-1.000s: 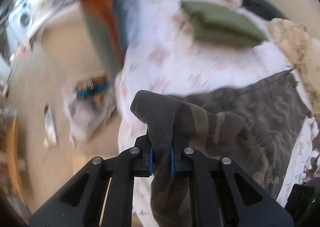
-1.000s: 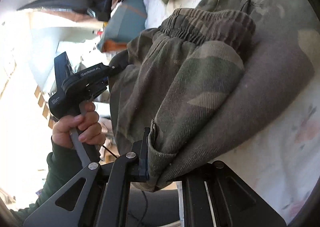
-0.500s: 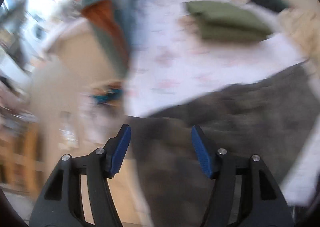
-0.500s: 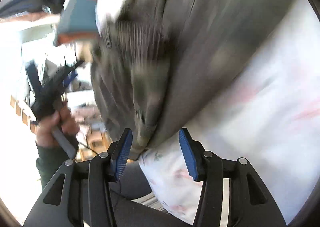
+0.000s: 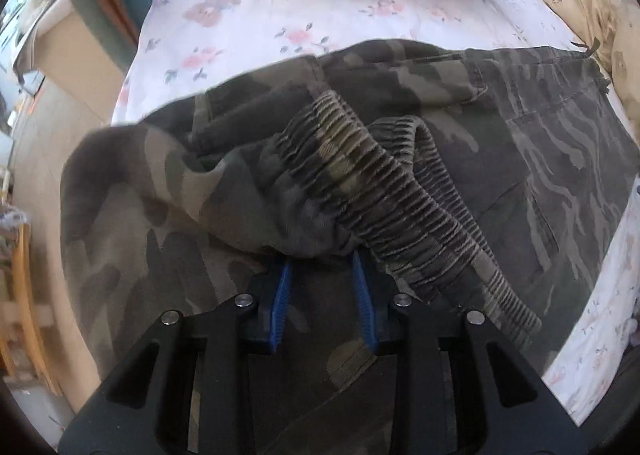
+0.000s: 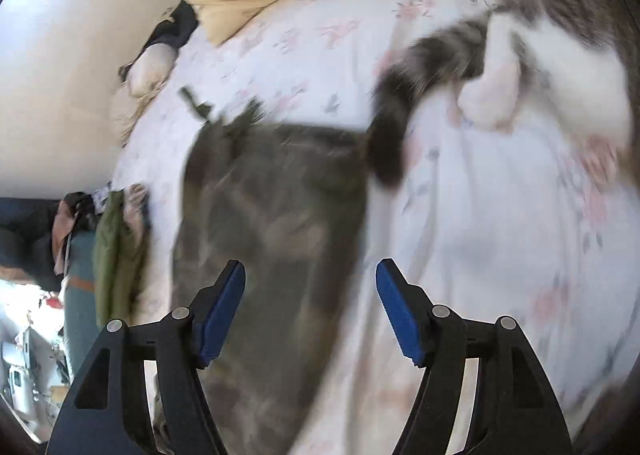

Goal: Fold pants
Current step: 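Grasp the folded cuff end with the right gripper and fold it over again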

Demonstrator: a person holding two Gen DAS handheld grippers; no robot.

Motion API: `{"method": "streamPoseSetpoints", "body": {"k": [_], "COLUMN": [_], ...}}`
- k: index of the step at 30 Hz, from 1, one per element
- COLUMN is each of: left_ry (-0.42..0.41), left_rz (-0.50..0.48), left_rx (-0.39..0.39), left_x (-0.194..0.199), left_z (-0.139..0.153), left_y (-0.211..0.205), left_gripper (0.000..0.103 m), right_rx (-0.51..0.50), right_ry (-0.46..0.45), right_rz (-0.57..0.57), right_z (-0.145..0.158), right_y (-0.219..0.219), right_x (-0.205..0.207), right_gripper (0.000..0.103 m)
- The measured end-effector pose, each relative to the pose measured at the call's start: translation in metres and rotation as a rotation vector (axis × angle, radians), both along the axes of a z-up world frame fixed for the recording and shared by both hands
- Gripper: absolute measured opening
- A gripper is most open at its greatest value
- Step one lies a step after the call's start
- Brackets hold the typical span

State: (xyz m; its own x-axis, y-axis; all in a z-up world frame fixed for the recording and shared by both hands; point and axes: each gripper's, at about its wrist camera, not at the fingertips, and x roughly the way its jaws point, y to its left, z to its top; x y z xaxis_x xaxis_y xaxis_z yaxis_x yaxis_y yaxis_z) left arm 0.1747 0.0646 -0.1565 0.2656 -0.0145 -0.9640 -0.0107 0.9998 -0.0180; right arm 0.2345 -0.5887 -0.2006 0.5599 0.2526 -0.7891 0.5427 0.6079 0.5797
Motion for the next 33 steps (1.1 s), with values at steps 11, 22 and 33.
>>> {"method": "streamPoseSetpoints", "body": {"k": [11,22,33], "left_ry": [-0.086,-0.233,-0.291], "left_rz": [0.156,0.213,0.214], "left_rx": [-0.052,-0.006,0.033], "left_x": [-0.009,-0.034,-0.054], "left_z": [0.070,0.134,0.118], "left_y": [0.017,0.055,0.071], "left_gripper": [0.080,0.084,0.084], "right_rx": [0.105,-0.013,-0.206], "right_ry": [-0.120,-0.351,-0.606], "right_rz": [0.068,0.116,0.628], "right_z": [-0.036,0.026,0.161], "right_y": [-0.010,0.001,0.192], "right_x": [0.036,0.044,0.015], "right_gripper": [0.058,0.007,0.006]}}
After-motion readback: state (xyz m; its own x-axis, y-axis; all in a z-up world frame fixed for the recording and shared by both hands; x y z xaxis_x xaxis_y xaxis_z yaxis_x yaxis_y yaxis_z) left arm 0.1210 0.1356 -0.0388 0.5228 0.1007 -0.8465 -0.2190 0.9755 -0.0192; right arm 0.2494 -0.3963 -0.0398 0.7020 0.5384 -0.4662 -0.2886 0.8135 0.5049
